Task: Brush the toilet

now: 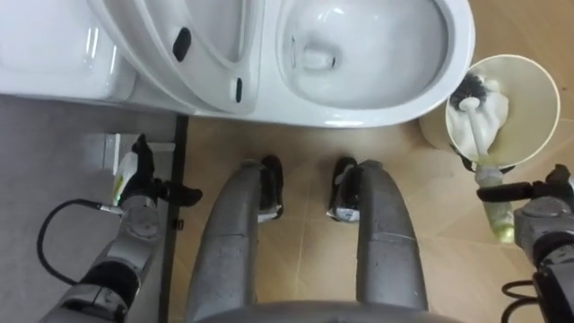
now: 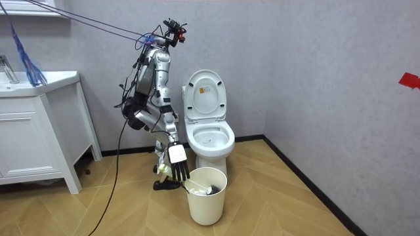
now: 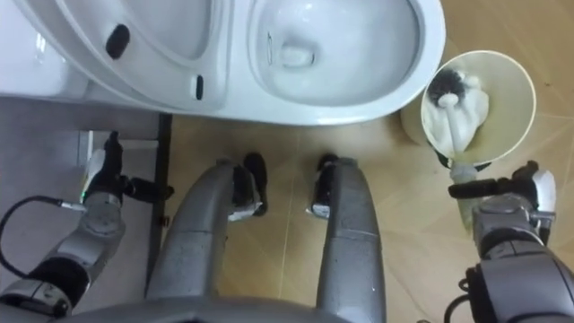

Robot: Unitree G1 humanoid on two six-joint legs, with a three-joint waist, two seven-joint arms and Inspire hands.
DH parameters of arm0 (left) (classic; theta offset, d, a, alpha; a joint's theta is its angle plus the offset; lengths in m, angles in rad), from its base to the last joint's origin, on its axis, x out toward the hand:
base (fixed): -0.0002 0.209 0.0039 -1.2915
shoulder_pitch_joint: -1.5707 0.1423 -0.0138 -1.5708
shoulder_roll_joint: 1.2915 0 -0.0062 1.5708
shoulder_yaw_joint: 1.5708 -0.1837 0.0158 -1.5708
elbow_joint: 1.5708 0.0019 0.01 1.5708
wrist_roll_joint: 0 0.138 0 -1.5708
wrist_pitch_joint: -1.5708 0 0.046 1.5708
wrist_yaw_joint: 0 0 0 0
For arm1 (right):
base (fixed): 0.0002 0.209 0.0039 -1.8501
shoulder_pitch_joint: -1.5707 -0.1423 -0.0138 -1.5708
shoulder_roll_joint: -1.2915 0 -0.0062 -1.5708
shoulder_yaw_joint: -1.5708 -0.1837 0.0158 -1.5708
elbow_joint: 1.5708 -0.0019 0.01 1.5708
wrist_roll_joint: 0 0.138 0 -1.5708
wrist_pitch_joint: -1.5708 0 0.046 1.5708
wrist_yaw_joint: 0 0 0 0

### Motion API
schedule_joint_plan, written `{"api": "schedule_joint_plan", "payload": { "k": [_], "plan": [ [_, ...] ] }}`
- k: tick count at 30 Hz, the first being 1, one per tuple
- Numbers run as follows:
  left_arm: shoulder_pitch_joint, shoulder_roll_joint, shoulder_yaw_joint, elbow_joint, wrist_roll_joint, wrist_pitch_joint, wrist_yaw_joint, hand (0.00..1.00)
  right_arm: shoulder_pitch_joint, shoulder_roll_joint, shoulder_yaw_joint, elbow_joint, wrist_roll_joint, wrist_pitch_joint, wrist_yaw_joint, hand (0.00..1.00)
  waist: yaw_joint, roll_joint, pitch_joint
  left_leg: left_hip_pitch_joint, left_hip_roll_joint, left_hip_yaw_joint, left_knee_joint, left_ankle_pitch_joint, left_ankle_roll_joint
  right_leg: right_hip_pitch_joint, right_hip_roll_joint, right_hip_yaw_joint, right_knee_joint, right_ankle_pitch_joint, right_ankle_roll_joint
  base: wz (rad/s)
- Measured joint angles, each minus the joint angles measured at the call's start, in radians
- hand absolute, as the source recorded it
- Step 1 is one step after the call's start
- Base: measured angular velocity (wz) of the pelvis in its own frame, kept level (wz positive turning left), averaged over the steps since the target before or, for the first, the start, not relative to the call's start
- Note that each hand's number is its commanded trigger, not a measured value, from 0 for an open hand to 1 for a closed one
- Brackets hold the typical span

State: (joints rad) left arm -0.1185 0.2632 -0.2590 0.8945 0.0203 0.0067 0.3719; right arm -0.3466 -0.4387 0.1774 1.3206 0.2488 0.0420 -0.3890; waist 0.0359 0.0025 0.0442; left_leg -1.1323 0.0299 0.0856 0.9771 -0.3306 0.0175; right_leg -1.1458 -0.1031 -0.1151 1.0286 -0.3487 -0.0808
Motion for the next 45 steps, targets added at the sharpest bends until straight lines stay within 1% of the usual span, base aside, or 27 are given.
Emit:
{"api": "schedule_joint_plan", "payload": {
  "k": [2,6,8,9,11,13,14,15,20,24,30,31,32,38,42,45],
  "plan": [
    [0.001,0.000,-0.004,0.006,-0.025,0.002,-0.011,0.00,0.000,0.000,0.000,0.001,0.008,0.003,0.005,0.00,0.004,0.001,-0.0001,-0.010,0.003,-0.007,0.008,-0.002,-0.002,-0.005,0.003,-0.007,0.000,0.001,-0.001,0.00],
    [-0.007,0.006,-0.021,0.014,-0.030,0.004,-0.012,0.00,0.000,-0.001,0.040,0.009,0.030,0.002,0.037,0.00,0.014,0.003,0.0004,-0.019,0.002,-0.010,0.013,-0.004,0.000,-0.010,0.001,-0.013,0.000,0.002,-0.003,0.00],
    [-0.009,0.008,-0.021,0.007,-0.029,-0.001,-0.012,0.00,0.001,-0.001,0.050,0.017,0.030,0.002,0.069,0.00,0.023,0.010,0.0012,-0.027,-0.002,-0.011,0.014,-0.004,0.002,-0.015,-0.001,-0.017,0.002,0.001,-0.002,0.06],
    [-0.010,0.010,-0.020,0.006,-0.029,-0.001,-0.012,0.00,0.002,-0.001,0.057,0.020,0.030,0.003,0.086,0.00,0.025,0.011,0.0017,-0.030,-0.007,-0.010,0.016,-0.005,0.003,-0.022,-0.003,-0.011,0.010,-0.002,0.002,0.09],
    [-0.010,0.018,-0.020,0.006,-0.028,-0.001,-0.013,0.00,0.002,-0.001,0.059,0.021,0.030,0.003,0.117,0.00,0.030,0.012,0.0015,-0.039,-0.006,-0.006,0.025,-0.007,0.007,-0.033,-0.002,-0.003,0.019,-0.005,0.005,0.00],
    [-0.010,0.029,-0.020,0.001,-0.028,0.000,-0.013,0.00,0.002,-0.001,0.075,0.021,0.032,0.004,0.144,0.00,0.031,0.015,0.0011,-0.049,-0.008,-0.008,0.030,-0.008,0.008,-0.045,-0.005,-0.003,0.027,-0.006,0.004,0.00],
    [-0.010,0.032,-0.020,-0.004,-0.029,0.000,-0.013,0.00,0.004,-0.001,0.079,0.021,0.039,0.005,0.160,0.00,0.031,0.020,0.0019,-0.055,-0.010,-0.008,0.034,-0.008,0.009,-0.049,-0.016,-0.007,0.032,-0.008,0.003,0.05],
    [-0.010,0.034,-0.020,-0.008,-0.029,0.001,-0.013,0.00,0.006,-0.001,0.086,0.021,0.042,0.009,0.169,0.00,0.032,0.023,0.0014,-0.060,-0.011,-0.006,0.036,-0.008,0.009,-0.053,-0.018,-0.008,0.033,-0.008,0.003,0.00],
    [-0.011,0.034,-0.021,-0.013,-0.029,0.009,-0.013,0.00,0.008,-0.002,0.096,0.023,0.050,0.024,0.202,0.00,0.040,0.026,0.0006,-0.065,-0.010,-0.007,0.040,-0.009,0.010,-0.056,-0.017,-0.010,0.034,-0.008,0.003,0.00],
    [-0.013,0.034,-0.020,-0.013,-0.030,0.009,-0.029,0.00,0.008,-0.005,0.095,0.033,0.061,0.024,0.220,0.00,0.048,0.029,0.0005,-0.066,-0.009,-0.006,0.040,-0.010,0.010,-0.057,-0.018,-0.011,0.034,-0.008,0.003,0.00],
    [-0.013,0.034,-0.021,-0.012,-0.030,0.010,-0.042,0.00,0.008,-0.006,0.095,0.042,0.084,0.024,0.239,0.00,0.051,0.036,-0.0002,-0.069,-0.008,-0.007,0.039,-0.010,0.011,-0.058,-0.019,-0.014,0.030,-0.007,0.002,0.00],
    [-0.013,0.034,-0.021,-0.012,-0.030,0.010,-0.042,0.00,0.008,-0.006,0.095,0.042,0.090,0.024,0.239,0.66,0.051,0.037,-0.0002,-0.070,-0.008,-0.007,0.039,-0.010,0.011,-0.059,-0.019,-0.014,0.030,-0.007,0.002,0.00],
    [-0.013,0.034,-0.021,-0.012,-0.030,0.011,-0.042,0.00,0.008,-0.006,0.095,0.042,0.106,0.024,0.239,1.00,0.051,0.038,-0.0003,-0.070,-0.008,-0.006,0.038,-0.010,0.011,-0.060,-0.019,-0.014,0.030,-0.007,0.002,0.00],
    [-0.013,0.033,-0.023,-0.014,-0.033,0.022,-0.041,0.00,0.009,-0.013,0.095,0.043,0.193,0.024,0.239,1.00,0.051,0.041,-0.0006,-0.070,-0.010,-0.003,0.031,-0.009,0.012,-0.064,-0.020,-0.012,0.029,-0.008,0.002,0.00],
    [-0.013,0.029,-0.027,-0.011,-0.091,0.035,-0.037,0.00,0.009,-0.016,0.095,0.044,0.256,0.024,0.250,1.00,0.052,0.044,-0.0011,-0.080,-0.010,0.002,0.029,-0.009,0.013,-0.079,-0.015,-0.008,0.032,-0.008,0.002,0.00],
    [-0.008,0.029,-0.040,-0.011,-0.139,0.039,-0.031,0.00,0.009,-0.017,0.094,0.044,0.346,0.024,0.251,1.00,0.051,0.049,-0.0010,-0.089,-0.010,0.008,0.032,-0.009,0.013,-0.093,-0.011,0.001,0.037,-0.008,0.002,0.00]
  ]
}}
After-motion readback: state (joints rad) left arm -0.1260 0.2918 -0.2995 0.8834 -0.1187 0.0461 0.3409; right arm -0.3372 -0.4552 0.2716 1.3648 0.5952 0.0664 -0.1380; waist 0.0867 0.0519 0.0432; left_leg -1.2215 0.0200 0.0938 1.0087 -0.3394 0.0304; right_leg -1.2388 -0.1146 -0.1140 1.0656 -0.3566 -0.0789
